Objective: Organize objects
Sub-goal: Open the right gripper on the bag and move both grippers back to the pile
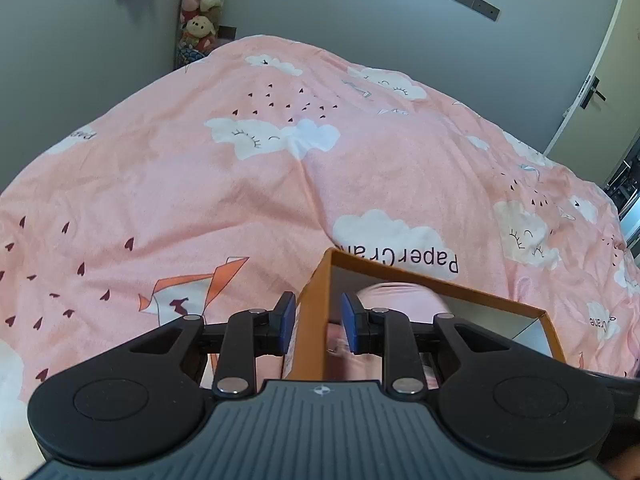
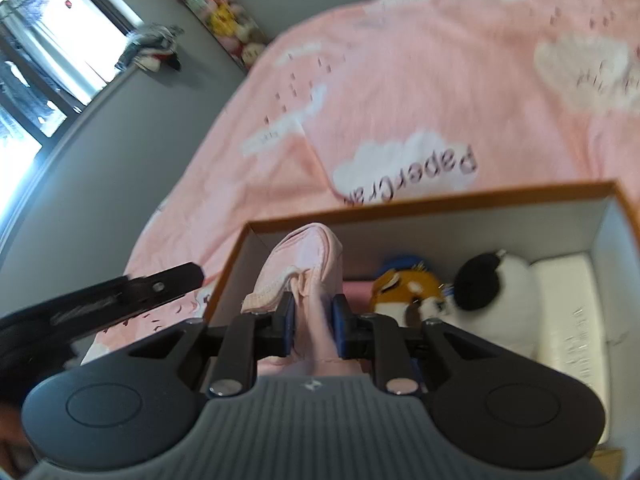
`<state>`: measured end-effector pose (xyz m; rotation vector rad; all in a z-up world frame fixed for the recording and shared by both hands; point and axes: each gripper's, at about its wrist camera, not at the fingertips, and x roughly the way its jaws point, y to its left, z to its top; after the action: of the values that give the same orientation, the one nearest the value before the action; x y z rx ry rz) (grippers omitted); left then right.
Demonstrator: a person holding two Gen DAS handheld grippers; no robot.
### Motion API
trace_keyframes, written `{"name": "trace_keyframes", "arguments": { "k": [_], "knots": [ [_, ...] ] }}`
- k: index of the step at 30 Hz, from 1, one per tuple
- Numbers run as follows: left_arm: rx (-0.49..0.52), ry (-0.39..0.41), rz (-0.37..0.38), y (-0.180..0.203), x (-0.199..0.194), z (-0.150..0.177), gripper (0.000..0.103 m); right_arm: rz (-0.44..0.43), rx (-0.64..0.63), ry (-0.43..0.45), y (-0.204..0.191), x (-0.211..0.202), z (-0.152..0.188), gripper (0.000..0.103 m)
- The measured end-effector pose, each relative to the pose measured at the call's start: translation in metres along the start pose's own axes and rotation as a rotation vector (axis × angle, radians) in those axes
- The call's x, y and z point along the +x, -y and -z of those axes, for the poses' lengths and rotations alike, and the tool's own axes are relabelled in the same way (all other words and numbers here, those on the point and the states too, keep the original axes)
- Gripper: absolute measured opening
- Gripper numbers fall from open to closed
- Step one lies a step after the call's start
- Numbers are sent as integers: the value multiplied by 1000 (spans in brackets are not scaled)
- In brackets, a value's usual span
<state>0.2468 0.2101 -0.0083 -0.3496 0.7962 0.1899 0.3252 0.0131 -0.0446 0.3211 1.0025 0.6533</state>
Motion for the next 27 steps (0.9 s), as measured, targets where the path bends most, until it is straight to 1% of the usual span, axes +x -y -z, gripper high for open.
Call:
{"name": "trace_keyframes", "arguments": {
  "k": [3, 5, 7, 10, 12, 14, 15, 17, 20, 24, 25, 26, 27],
  "knots": [
    [-17, -8, 21, -5, 3, 4, 29, 37, 23, -18, 0, 21, 0, 20],
    [-28, -12, 30, -8, 5, 6, 29, 38, 57, -42, 3, 32, 1, 20],
    [-35, -12, 33, -11, 5, 9, 29, 43, 79, -59, 5, 40, 3, 20],
    [-43, -21, 33, -15, 8, 12, 29, 68, 78, -63, 4, 45, 5, 21],
    [-43, -27, 36, -15, 9, 14, 29, 93, 85, -90, 4, 50, 3, 21],
    [-40, -33, 39, -14, 9, 16, 29, 119, 88, -129, 6, 57, 3, 29],
    [-41, -35, 42, -15, 9, 17, 29, 137, 83, -153, 7, 62, 3, 29],
    [-42, -35, 46, -15, 7, 18, 29, 132, 76, -166, 8, 63, 4, 33],
    [-38, -26, 38, -15, 2, 18, 29, 122, 9, -145, 2, 53, 3, 35],
    [-30, -27, 29, -12, -5, 20, 29, 118, -157, -132, -12, 34, 5, 38],
    [-28, -25, 27, -11, -8, 21, 29, 117, -201, -140, -15, 30, 7, 42],
    [-27, -20, 25, -8, -12, 22, 29, 112, -241, -153, -18, 28, 9, 48],
    [-27, -14, 24, -7, -16, 23, 29, 109, -283, -172, -21, 25, 11, 50]
  ]
}}
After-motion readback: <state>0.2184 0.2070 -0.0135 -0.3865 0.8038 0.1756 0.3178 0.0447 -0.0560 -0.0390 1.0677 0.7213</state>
